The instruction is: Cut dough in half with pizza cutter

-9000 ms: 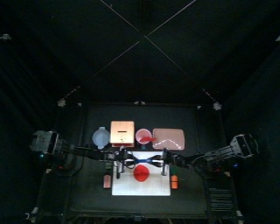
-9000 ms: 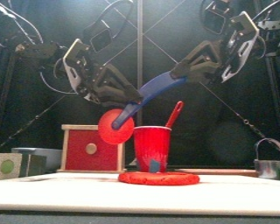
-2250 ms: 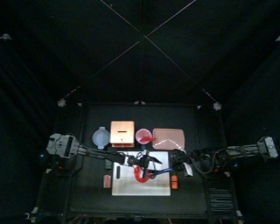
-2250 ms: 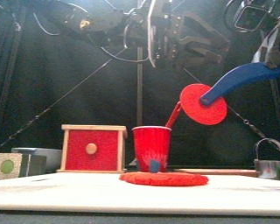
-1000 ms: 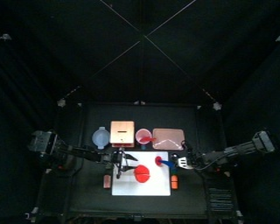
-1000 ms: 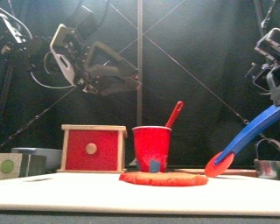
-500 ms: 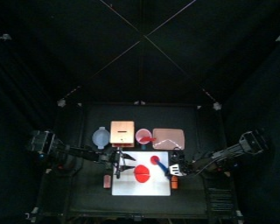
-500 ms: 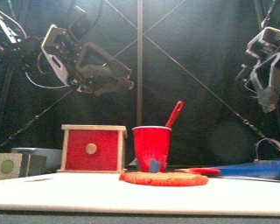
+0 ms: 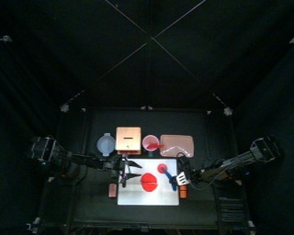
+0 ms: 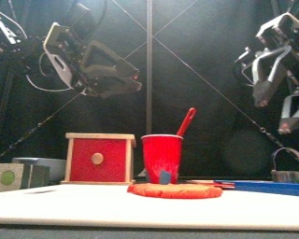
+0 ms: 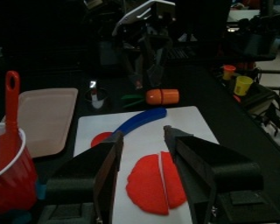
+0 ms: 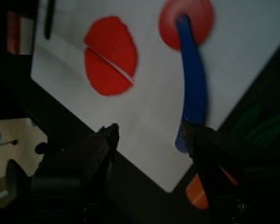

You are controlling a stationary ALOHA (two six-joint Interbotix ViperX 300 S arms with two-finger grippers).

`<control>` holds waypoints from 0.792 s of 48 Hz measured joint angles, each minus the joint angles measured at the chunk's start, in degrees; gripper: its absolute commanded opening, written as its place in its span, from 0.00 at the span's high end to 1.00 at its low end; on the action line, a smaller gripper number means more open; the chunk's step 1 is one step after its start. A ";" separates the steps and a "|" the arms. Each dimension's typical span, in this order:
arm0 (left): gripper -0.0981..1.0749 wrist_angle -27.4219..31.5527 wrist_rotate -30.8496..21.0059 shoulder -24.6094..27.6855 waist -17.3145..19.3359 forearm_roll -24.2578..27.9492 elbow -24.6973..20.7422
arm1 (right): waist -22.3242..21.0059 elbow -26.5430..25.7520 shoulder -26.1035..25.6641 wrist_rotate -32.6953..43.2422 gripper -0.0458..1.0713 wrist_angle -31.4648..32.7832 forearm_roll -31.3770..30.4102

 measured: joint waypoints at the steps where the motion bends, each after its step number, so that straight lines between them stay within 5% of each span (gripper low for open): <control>1: 0.24 0.00 -0.09 -0.26 0.09 -0.18 0.18 | 0.00 0.26 -0.53 -0.35 0.15 0.09 -2.29; 19: 0.24 -0.09 -0.09 -6.42 0.09 -3.78 5.62 | -2.37 5.36 -13.54 -10.72 0.16 -0.53 -31.82; 38: 0.24 -0.09 -0.09 -10.37 0.18 -8.09 7.65 | -6.86 8.53 -15.38 -13.62 0.16 -2.02 -35.68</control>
